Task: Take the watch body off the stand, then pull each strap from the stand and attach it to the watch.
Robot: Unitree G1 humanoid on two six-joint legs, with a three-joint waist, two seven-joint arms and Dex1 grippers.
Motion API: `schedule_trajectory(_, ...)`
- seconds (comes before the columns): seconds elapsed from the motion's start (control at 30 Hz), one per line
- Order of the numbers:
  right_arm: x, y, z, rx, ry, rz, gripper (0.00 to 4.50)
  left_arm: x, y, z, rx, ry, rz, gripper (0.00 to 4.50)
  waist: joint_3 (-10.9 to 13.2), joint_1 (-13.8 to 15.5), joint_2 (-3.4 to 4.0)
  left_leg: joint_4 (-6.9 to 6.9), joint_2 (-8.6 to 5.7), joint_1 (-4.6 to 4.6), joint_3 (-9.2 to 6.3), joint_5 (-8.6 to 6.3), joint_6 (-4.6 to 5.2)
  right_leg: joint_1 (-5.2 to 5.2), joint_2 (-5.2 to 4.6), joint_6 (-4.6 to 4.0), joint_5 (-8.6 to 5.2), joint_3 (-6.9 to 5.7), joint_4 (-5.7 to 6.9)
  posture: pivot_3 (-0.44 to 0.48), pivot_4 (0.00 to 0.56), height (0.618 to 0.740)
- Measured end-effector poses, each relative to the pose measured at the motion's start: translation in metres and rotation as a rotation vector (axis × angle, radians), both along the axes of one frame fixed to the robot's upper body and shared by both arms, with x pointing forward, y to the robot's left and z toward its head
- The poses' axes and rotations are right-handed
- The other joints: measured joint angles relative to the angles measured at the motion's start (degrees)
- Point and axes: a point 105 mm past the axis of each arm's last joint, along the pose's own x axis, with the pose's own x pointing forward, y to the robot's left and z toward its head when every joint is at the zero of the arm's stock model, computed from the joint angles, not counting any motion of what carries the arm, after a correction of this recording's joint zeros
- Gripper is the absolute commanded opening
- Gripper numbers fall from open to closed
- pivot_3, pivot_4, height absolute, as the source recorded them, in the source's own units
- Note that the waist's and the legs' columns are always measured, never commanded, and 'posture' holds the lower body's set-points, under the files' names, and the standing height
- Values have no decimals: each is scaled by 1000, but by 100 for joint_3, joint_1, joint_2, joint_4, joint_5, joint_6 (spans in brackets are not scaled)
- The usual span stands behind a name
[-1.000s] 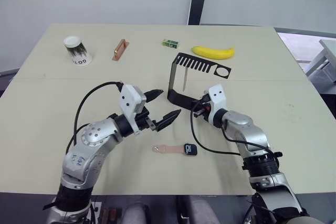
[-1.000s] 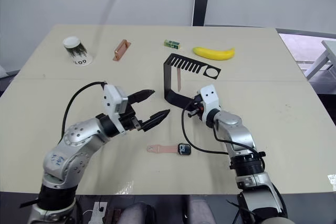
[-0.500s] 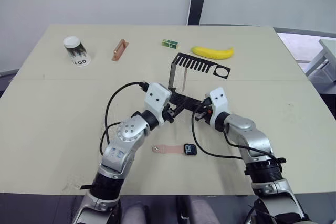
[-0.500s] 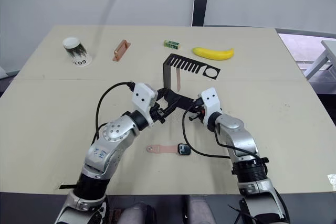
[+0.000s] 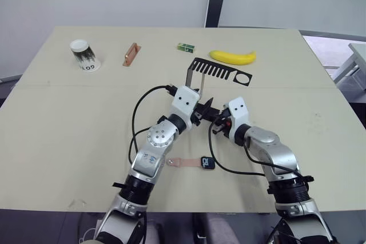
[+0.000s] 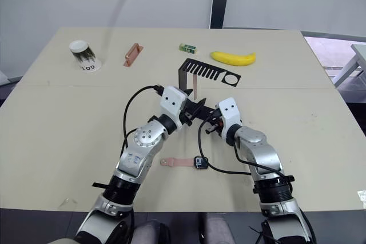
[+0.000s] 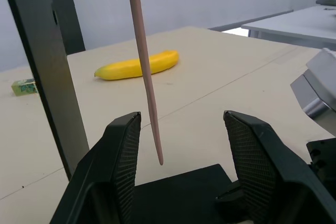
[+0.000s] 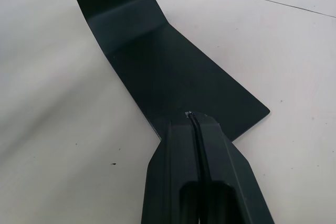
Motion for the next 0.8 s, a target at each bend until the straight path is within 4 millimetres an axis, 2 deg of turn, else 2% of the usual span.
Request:
schedule_trajectory(0.33, 0, 1, 0, 1, -1, -1, 0, 16, -12, 2, -1, -10, 45, 2734, 0, 6, 0, 0, 0, 0, 0, 0, 0, 0, 0, 0, 0, -1, -1, 0, 150, 740)
schedule_trajectory(0.43, 0, 1, 0, 1, -1, 0, 0, 20, -12, 0, 0, -4, 67, 1830, 0, 2, 0, -2, 0, 0, 0, 0, 0, 0, 0, 0, 0, -1, -2, 0, 150, 740)
schedule_trajectory(0.53, -1, 1, 0, 1, 1, 0, 0, 23, -13, -2, -13, 3, 73, 356, 0, 8, 0, -2, 0, -1, 0, 0, 0, 0, 0, 0, 0, -2, -3, 0, 150, 740)
schedule_trajectory(0.57, -1, 1, 0, 1, 2, 0, 0, 23, -14, -2, -14, 4, 72, 100, 0, 8, -1, -2, 0, -1, 0, 0, 0, 0, 0, 0, 0, -2, -3, 0, 150, 740)
schedule_trajectory(0.8, -2, 1, 1, 2, 3, -1, 0, 24, -15, 8, -31, -37, 67, 100, 0, 8, -1, -3, 0, -1, 0, 0, 0, 0, 0, 0, 0, -3, -5, 0, 150, 740)
